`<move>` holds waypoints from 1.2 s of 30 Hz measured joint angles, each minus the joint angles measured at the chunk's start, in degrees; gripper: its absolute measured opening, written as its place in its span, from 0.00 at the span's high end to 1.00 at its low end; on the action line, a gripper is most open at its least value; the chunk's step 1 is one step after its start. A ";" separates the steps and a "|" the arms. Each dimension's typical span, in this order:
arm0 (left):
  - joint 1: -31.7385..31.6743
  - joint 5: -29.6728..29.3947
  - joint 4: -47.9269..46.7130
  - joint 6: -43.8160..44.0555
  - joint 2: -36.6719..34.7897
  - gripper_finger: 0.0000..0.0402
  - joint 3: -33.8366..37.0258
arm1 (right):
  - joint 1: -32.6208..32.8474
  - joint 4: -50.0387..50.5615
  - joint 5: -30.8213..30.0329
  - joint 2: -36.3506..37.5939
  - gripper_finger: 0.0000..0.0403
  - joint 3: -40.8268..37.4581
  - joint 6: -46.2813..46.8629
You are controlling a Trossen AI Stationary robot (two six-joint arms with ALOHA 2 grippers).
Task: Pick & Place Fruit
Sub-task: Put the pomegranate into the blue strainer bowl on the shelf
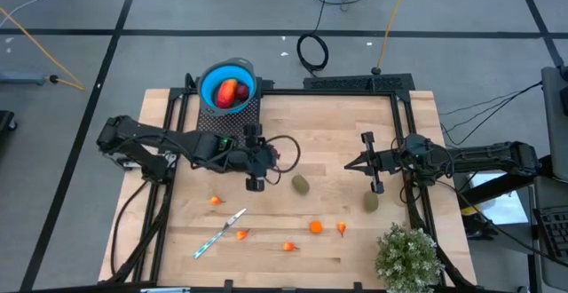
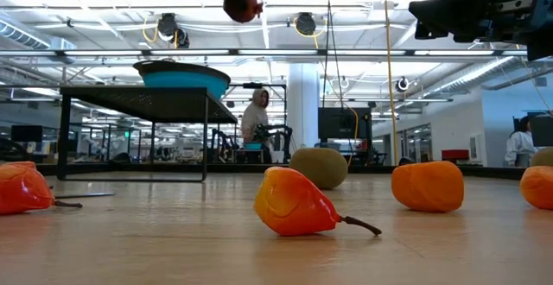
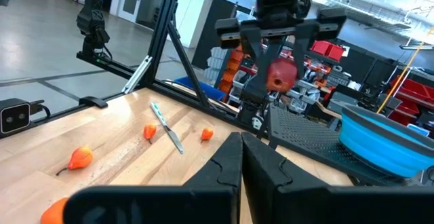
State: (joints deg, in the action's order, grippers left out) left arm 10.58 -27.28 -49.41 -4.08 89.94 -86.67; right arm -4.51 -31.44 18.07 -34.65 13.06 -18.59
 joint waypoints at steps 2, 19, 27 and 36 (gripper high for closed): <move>-0.96 0.01 -0.02 0.85 0.01 0.54 0.02 | 0.00 0.02 -1.42 0.40 1.00 -0.02 1.48; -7.30 3.47 0.36 2.28 -1.93 0.54 0.11 | 0.00 14.68 -9.33 18.59 1.00 0.00 7.39; -10.46 3.47 3.31 6.89 -7.52 0.54 0.09 | 0.00 19.76 -9.65 25.69 1.00 0.06 8.14; -16.38 3.40 3.02 17.94 -13.89 0.54 0.09 | -0.02 29.71 -17.09 28.82 1.00 2.47 8.97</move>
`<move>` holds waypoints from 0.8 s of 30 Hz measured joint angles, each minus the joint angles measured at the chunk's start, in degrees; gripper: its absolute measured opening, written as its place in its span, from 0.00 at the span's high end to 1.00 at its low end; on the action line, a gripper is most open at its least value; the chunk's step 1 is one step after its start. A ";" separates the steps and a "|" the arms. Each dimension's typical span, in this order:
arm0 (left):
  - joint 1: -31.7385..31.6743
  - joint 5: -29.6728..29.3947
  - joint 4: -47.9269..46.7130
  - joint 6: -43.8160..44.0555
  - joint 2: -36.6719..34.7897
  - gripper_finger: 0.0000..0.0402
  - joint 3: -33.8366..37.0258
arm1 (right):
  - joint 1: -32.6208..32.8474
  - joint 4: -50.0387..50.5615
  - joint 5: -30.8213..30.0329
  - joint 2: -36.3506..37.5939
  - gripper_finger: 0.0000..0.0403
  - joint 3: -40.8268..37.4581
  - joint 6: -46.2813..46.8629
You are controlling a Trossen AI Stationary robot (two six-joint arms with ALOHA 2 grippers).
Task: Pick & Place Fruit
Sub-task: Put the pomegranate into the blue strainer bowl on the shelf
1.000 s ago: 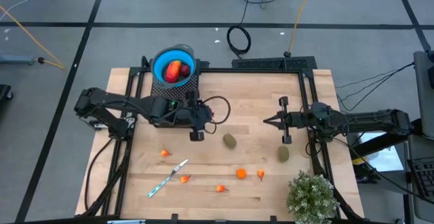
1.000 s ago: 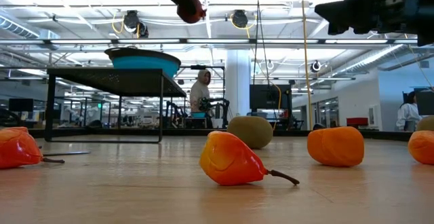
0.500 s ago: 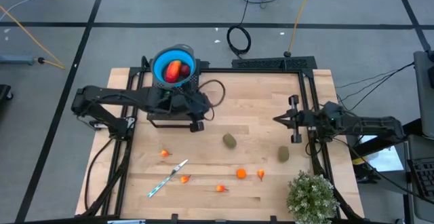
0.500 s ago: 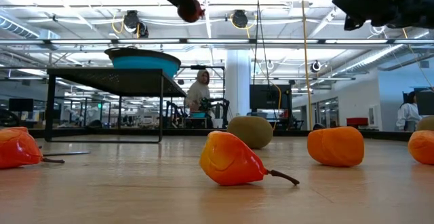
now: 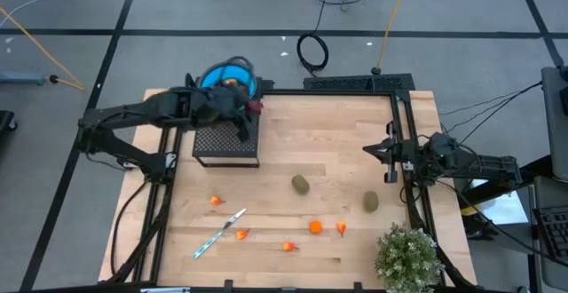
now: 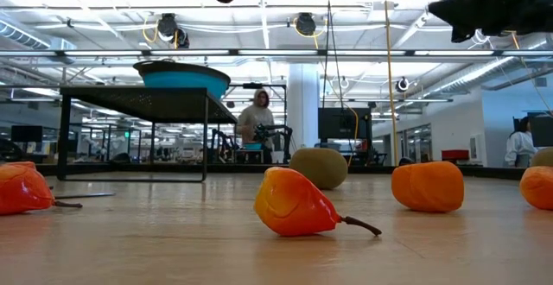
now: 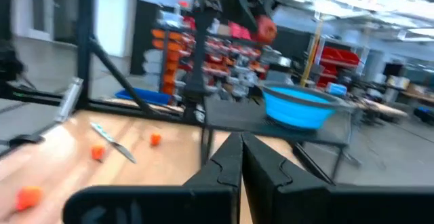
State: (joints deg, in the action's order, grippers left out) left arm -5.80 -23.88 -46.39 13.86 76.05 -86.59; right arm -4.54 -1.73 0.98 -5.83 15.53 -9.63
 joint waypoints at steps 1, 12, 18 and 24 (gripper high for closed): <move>-0.74 0.01 -0.03 1.18 -0.49 0.54 0.00 | 0.00 0.48 -0.98 0.05 1.00 0.16 0.00; -9.99 4.01 -0.72 14.37 -4.28 0.54 -0.02 | 0.00 1.15 -2.87 0.01 1.00 0.26 0.00; -15.32 12.61 -0.54 18.37 -4.63 0.50 -0.04 | 0.00 0.88 -2.87 0.01 1.00 0.26 -0.18; -17.15 14.88 -0.42 18.26 -4.86 0.50 -0.09 | 0.00 0.82 -2.88 0.01 1.00 0.26 -0.46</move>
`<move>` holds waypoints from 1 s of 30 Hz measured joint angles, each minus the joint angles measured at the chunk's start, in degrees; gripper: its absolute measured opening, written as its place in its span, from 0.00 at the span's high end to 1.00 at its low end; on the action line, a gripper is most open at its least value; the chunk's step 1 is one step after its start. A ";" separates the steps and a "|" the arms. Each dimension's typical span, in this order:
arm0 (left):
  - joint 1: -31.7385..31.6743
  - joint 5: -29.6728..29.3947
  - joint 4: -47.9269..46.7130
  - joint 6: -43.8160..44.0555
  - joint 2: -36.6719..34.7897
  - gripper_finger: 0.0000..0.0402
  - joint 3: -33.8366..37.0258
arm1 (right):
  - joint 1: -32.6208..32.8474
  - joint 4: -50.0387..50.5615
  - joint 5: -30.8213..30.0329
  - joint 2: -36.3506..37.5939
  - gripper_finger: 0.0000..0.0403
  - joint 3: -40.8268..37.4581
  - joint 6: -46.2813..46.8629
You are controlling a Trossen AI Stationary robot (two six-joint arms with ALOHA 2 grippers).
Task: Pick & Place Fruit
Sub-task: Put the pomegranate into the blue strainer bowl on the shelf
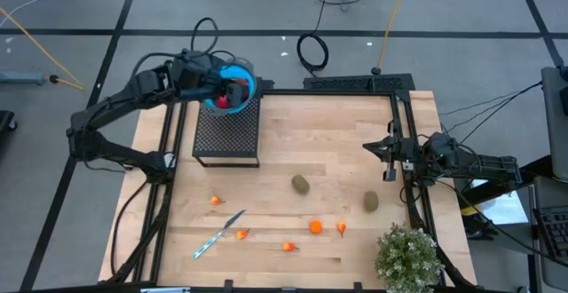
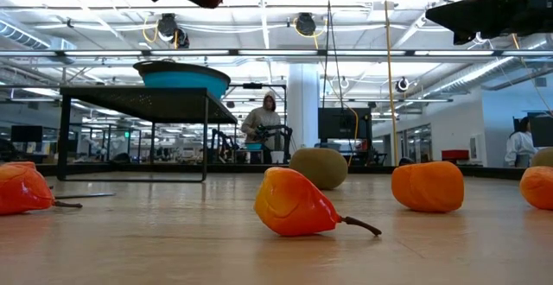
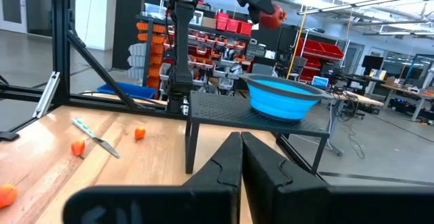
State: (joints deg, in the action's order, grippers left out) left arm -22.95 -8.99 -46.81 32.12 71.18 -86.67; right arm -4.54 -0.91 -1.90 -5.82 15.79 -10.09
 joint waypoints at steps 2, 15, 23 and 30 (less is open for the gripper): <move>-0.27 0.02 -0.04 0.09 0.10 0.51 0.00 | 0.00 -0.02 -0.02 0.00 1.00 0.00 0.00; -0.67 -8.46 -0.11 -13.39 0.06 0.50 0.00 | 0.00 -0.07 0.01 0.00 1.00 0.00 -1.11; -1.38 -20.09 -0.88 -19.97 2.22 0.52 0.00 | 0.00 -0.07 0.01 0.00 1.00 0.00 -1.75; -5.27 -19.96 -1.40 -21.52 8.69 0.51 0.04 | 0.00 -0.04 0.14 0.00 1.00 0.00 -1.75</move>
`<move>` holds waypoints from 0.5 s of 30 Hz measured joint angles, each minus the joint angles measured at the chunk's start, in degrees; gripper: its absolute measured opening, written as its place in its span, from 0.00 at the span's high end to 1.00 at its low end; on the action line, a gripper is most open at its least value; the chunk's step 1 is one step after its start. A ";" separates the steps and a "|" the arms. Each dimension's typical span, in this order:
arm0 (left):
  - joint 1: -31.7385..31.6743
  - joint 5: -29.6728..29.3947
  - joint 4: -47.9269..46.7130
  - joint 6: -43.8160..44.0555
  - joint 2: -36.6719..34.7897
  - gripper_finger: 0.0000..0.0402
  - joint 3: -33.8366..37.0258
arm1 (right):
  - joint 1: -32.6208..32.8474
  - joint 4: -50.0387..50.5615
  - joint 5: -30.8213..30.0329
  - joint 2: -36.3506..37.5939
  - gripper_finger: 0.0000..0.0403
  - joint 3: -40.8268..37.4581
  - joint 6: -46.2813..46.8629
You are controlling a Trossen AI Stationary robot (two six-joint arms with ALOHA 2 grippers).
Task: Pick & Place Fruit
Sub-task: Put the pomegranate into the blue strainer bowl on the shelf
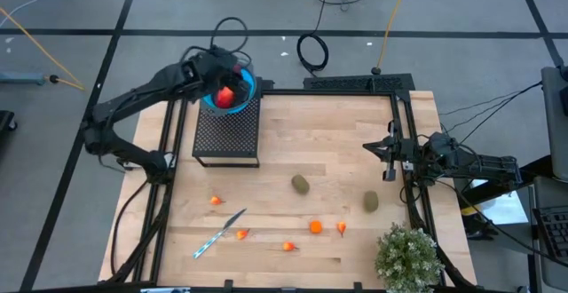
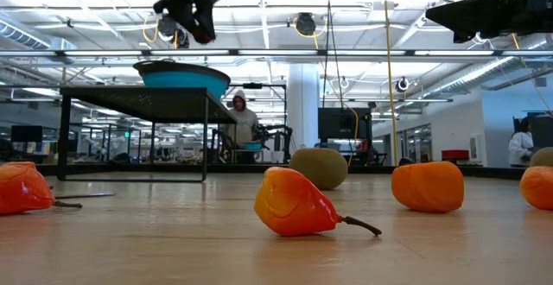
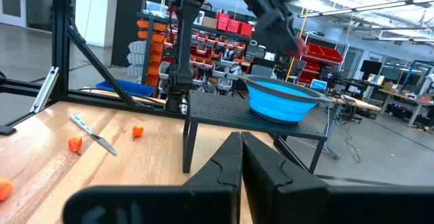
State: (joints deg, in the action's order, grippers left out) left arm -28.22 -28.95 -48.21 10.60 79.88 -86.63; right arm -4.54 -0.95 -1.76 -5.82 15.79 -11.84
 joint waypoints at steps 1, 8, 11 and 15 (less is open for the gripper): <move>-0.87 0.12 0.00 0.01 0.87 0.51 0.00 | 0.00 0.02 0.00 0.00 1.00 0.00 0.00; -7.30 4.29 0.00 0.65 5.91 0.51 0.00 | 0.00 0.15 0.02 0.00 1.00 0.00 0.00; -9.81 8.13 -0.19 1.95 7.24 0.51 0.00 | 0.00 0.15 0.02 0.00 1.00 0.00 0.00; -11.84 9.73 -1.81 2.18 8.53 0.51 0.00 | 0.00 0.21 0.02 0.00 1.00 -0.02 -0.93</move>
State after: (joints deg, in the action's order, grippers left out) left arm -40.06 -19.22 -50.02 12.78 88.41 -86.63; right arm -4.54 -0.74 -1.74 -5.82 15.77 -12.77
